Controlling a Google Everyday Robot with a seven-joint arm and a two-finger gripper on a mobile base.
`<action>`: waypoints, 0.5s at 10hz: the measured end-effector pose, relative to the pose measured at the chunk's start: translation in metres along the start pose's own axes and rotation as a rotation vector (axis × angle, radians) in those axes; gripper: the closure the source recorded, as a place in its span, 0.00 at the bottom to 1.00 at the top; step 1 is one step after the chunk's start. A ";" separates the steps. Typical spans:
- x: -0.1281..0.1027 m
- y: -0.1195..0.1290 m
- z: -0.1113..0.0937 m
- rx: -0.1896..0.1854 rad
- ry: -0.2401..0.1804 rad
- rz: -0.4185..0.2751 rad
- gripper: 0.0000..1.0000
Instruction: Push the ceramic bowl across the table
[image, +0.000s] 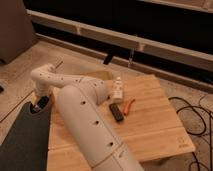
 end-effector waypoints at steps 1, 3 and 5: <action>0.000 0.000 0.000 0.000 -0.001 0.000 0.35; 0.000 -0.001 0.000 0.001 -0.001 0.001 0.35; -0.004 -0.002 -0.005 0.010 -0.001 -0.001 0.35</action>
